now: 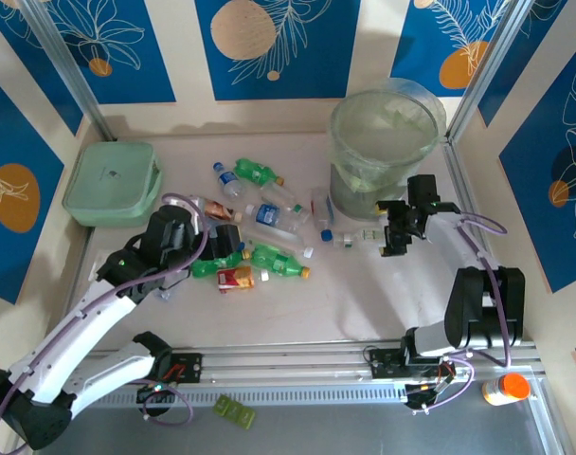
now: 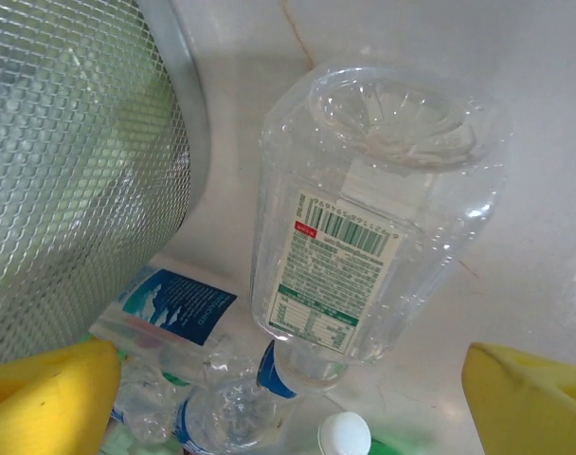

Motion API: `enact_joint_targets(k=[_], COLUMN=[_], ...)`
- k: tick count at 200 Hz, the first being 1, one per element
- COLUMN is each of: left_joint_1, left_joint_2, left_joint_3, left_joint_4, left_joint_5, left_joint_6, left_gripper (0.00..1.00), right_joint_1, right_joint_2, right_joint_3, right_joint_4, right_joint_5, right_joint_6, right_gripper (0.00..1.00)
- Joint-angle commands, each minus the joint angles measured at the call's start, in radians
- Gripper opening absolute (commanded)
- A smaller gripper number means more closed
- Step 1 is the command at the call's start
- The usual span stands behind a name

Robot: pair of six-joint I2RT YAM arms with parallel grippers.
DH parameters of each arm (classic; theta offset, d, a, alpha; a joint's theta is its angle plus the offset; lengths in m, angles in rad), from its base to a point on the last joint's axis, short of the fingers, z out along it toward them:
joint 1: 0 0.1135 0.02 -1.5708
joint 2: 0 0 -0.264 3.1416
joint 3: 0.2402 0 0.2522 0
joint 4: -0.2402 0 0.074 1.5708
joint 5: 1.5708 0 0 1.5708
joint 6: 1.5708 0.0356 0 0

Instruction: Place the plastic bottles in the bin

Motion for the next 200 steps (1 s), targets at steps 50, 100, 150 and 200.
enact_joint_targets(k=[50,100,150,200], left_joint_1=[0.004,0.004,0.004,0.003], left_joint_2=[0.011,0.008,0.004,0.004], left_joint_3=[0.028,0.02,0.017,0.029], left_joint_4=[0.013,0.013,0.015,0.011], left_joint_5=[-0.037,-0.047,-0.049,-0.036], left_joint_6=[0.023,0.027,0.033,0.023], left_gripper=[0.99,0.99,1.0,1.0], right_joint_1=[0.03,0.04,0.035,0.016], right_joint_2=[0.195,0.237,0.245,0.206], right_joint_3=[0.132,0.103,0.083,0.044], right_joint_4=[-0.152,-0.139,-0.127,-0.113], right_joint_5=[0.022,0.058,0.064,0.063], right_joint_6=[0.108,0.139,0.117,0.096], right_gripper=[0.89,0.81,0.68,0.56])
